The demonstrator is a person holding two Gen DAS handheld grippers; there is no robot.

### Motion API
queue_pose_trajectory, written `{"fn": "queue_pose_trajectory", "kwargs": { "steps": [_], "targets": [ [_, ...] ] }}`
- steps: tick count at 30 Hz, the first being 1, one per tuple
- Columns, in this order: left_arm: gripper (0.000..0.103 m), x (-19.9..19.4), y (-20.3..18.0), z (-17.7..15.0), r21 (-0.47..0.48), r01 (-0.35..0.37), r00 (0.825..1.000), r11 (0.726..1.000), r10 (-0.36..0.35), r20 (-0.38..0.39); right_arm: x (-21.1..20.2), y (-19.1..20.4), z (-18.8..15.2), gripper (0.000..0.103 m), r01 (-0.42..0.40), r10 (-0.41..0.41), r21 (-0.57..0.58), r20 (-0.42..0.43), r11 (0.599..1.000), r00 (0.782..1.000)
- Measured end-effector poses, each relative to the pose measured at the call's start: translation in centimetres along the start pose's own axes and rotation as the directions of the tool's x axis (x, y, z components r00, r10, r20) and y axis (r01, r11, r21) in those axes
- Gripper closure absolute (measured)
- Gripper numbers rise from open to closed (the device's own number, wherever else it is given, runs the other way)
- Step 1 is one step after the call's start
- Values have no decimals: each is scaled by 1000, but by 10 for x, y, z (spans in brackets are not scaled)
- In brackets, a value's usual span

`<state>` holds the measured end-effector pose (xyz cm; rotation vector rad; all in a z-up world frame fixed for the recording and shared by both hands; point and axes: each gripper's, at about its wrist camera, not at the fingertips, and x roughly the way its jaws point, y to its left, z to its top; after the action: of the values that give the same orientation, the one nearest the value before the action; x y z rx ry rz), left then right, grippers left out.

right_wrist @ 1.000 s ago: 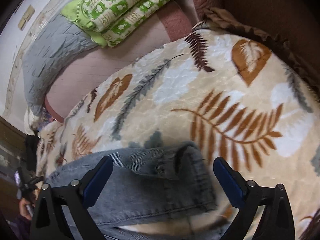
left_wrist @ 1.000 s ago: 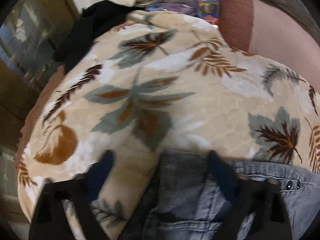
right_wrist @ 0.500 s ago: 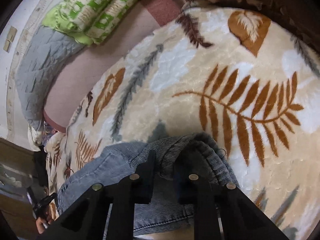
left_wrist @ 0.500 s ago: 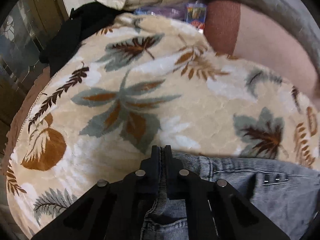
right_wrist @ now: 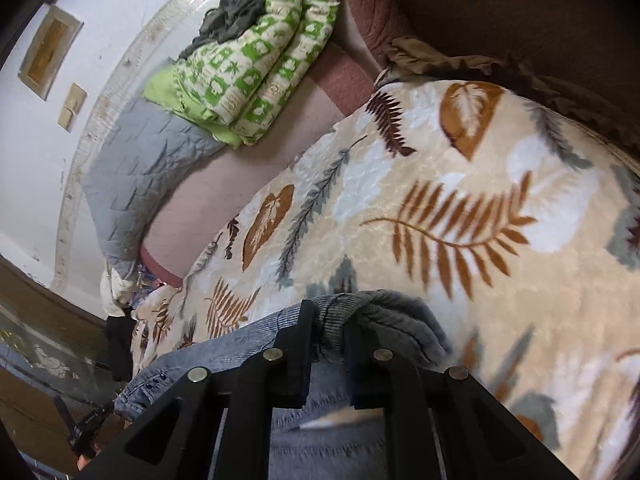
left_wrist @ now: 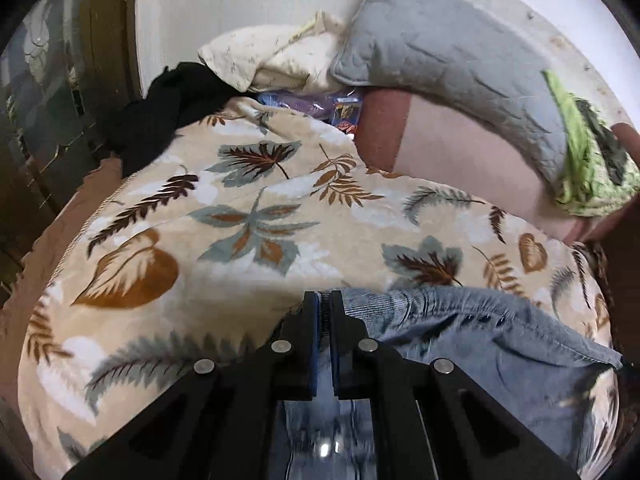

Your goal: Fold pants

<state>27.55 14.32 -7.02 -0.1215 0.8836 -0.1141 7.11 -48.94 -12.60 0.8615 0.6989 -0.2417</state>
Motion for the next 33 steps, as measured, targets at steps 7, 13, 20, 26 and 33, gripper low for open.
{"fn": "queue_pose_trajectory", "kwargs": {
  "steps": [7,13,20,26,33],
  "targets": [
    [102,-78,30,-76,-1,-5,998,1000,5,66,-48,-36,-34,90,-6,6,-5,-17,1000,1000],
    [102,-92,65,-143,-15,-44,999,999,44,-13,-79,-84,-54,100,91,-91,17,-18,996,996],
    [93,-61,69,-118,-162,-14,999,987,8,-34,-58,-83,-72,80,-42,60,107,-178,993,982],
    [28,-40,53,-71,-148,-97,995,984,99,7,-40,-70,-83,28,-65,91,158,-163,985,982],
    [28,2,65,-44,-200,-89,991,976,66,-118,-5,-81,-88,30,-8,52,219,-199,976,979]
  ]
}}
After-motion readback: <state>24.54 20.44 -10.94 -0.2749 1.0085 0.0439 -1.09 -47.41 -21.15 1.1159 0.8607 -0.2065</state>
